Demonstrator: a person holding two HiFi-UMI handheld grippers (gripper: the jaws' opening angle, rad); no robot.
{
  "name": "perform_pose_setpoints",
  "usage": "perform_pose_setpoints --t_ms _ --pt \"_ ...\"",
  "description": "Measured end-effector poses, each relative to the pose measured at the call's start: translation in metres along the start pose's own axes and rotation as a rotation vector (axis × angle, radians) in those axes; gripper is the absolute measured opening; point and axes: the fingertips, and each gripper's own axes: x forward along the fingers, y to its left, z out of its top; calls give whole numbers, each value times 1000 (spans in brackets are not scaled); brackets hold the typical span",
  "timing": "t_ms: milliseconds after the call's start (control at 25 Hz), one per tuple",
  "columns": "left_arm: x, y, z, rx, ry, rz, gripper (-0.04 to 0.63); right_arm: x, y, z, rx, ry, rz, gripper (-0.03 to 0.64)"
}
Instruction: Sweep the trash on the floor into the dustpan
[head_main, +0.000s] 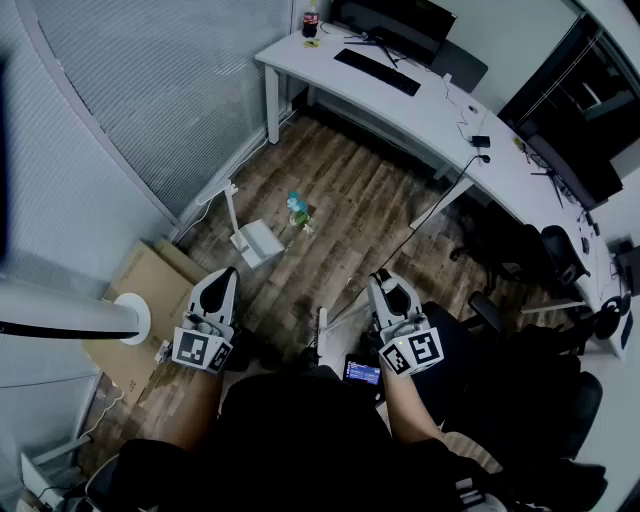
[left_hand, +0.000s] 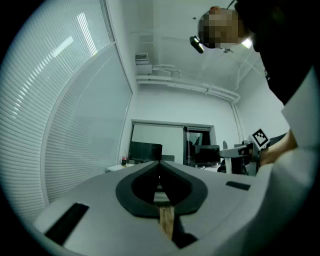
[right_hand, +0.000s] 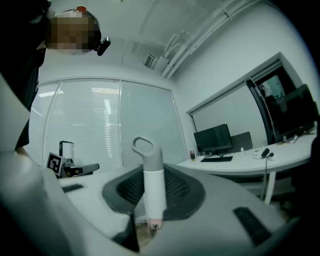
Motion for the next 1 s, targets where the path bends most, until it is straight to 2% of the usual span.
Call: perform_pose_setpoints --t_ms 120,360,480,760,1000 --pt "-2 6 5 -14 -23 -3 -5 6 4 0 -8 -5 20 84" --pt "-6 9 -4 -14 16 5 -5 10 8 2 -9 -18 47 84" --pt "-6 5 2 -37 -7 -3 -4 12 7 3 12 -29 72 86" --pt "0 -6 4 -22 11 -12 -5 17 -8 3 48 -33 103 87" --pt "11 -10 1 -20 29 17 -5 17 -26 7 61 -49 136 87"
